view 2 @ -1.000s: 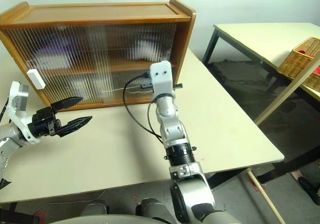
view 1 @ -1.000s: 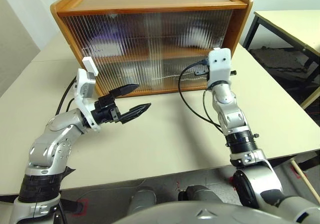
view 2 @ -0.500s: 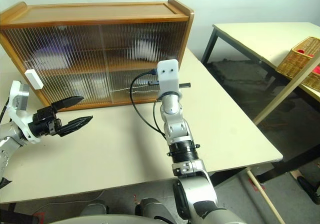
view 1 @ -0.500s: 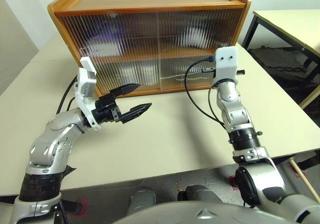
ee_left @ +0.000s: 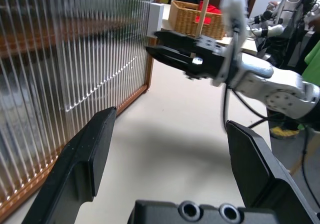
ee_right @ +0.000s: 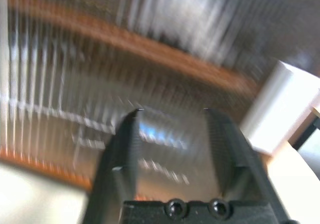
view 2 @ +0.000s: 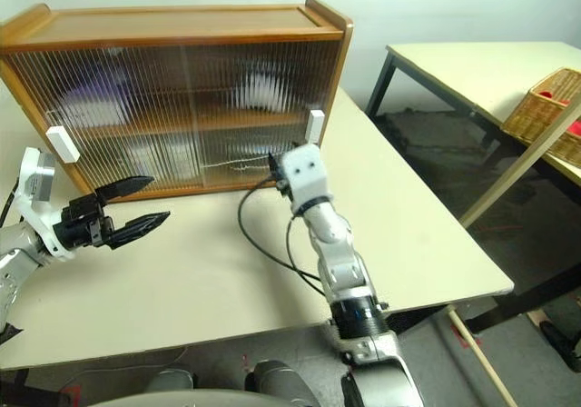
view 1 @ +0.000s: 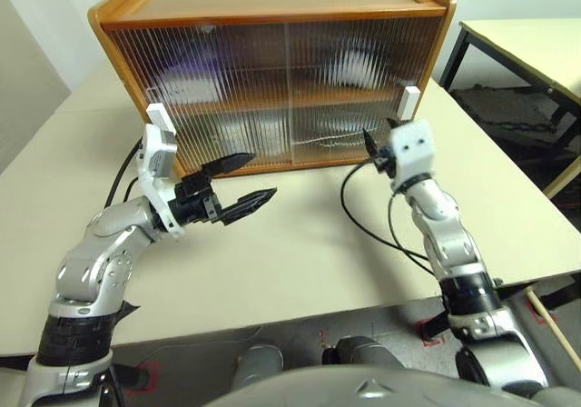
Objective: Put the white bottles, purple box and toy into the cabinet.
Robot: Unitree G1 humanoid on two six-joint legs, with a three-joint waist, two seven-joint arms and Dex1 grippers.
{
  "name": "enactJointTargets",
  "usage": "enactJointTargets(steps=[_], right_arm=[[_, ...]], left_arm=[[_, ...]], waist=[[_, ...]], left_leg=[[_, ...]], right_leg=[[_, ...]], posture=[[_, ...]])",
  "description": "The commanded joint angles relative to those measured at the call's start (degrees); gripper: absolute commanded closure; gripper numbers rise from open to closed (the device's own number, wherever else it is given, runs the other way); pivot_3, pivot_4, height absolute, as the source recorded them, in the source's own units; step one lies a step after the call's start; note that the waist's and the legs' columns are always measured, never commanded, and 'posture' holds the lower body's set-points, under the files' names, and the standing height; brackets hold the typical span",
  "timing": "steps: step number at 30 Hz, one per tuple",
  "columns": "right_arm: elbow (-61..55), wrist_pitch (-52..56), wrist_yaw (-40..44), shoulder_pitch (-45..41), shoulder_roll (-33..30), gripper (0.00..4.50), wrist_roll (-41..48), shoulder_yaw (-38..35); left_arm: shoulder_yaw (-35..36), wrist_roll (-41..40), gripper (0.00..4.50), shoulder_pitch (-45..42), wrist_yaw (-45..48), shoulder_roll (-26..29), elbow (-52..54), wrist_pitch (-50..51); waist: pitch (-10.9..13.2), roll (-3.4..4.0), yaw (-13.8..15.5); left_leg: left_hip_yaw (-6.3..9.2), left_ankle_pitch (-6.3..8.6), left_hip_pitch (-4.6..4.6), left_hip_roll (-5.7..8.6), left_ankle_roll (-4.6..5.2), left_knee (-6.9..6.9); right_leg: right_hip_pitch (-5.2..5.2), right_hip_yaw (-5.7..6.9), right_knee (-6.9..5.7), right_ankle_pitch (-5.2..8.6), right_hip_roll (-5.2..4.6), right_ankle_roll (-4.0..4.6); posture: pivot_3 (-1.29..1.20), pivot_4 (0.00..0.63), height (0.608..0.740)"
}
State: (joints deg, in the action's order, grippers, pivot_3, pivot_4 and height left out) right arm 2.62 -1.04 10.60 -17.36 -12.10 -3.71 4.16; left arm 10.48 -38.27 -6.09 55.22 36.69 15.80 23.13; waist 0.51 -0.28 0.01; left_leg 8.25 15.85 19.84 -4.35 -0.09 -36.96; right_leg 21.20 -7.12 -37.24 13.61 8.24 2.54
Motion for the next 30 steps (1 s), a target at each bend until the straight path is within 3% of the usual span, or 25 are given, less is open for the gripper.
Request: enactJointTargets(steps=[1, 3, 10, 15, 25, 30], right_arm=[[-3.92, -1.12, 2.74, 3.83, -1.84, 0.61, 3.35, -2.78], [-3.17, -2.12, 3.51, 5.06, -2.68, 0.06, 4.92, -4.56], [8.85, -7.20, 8.91, 4.94, -5.22, 0.06, 12.37, -12.06], [19.16, -11.98, 13.83, 3.20, -7.71, 0.06, 14.57, -14.21], [31.26, -16.64, 20.77, 1.57, -9.73, 0.06, 17.16, -16.45], [34.59, -18.24, 21.87, 0.68, -10.67, 0.06, 16.97, -17.10]], left_arm=[[0.62, 0.05, 0.00, 0.82, -0.04, -0.16, -0.40, -0.40], [1.10, -0.02, 0.00, 1.05, -0.35, -0.48, -0.87, -0.71], [3.65, 1.40, 0.00, 3.25, -1.31, -2.09, -5.99, -4.41], [6.66, 2.63, 0.00, 7.13, -4.46, -4.69, -8.69, -8.21], [19.49, 13.14, 0.00, 10.74, -25.32, -12.57, -21.02, -26.63], [21.22, 13.04, 0.00, 12.59, -26.13, -12.92, -24.03, -29.75]], waist=[[0.00, -0.01, -0.07], [0.00, -0.01, -0.14], [-0.02, -0.04, -0.61], [0.00, 0.00, -0.71], [0.00, 0.01, -0.60], [0.02, -0.01, -0.46]], left_leg=[[0.00, 0.00, -0.04, 0.00, 0.00, -0.02], [-0.01, 0.00, -0.11, 0.02, 0.00, -0.05], [0.02, -0.01, -0.80, 0.05, 0.01, 0.03], [0.02, 0.00, -0.75, 0.05, 0.00, 0.13], [-0.07, 0.03, -0.78, 0.06, 0.04, 0.25], [-0.09, 0.03, -0.89, 0.09, 0.04, 0.21]], right_leg=[[-0.06, 0.00, 0.00, 0.01, 0.00, 0.00], [-0.14, -0.01, 0.00, 0.00, 0.00, -0.01], [-0.73, -0.07, 0.00, 0.24, 0.00, 0.39], [-0.67, -0.12, 0.03, 0.36, -0.04, 0.49], [-0.72, -0.11, 0.03, 0.40, -0.02, -0.02], [-0.85, -0.17, 0.03, 0.59, -0.05, 0.31]], posture=[[-0.01, 0.000, 0.740], [-0.01, 0.000, 0.740], [-0.01, 0.000, 0.740], [-0.01, 0.000, 0.740], [0.01, 0.000, 0.740], [0.02, 0.003, 0.740]])
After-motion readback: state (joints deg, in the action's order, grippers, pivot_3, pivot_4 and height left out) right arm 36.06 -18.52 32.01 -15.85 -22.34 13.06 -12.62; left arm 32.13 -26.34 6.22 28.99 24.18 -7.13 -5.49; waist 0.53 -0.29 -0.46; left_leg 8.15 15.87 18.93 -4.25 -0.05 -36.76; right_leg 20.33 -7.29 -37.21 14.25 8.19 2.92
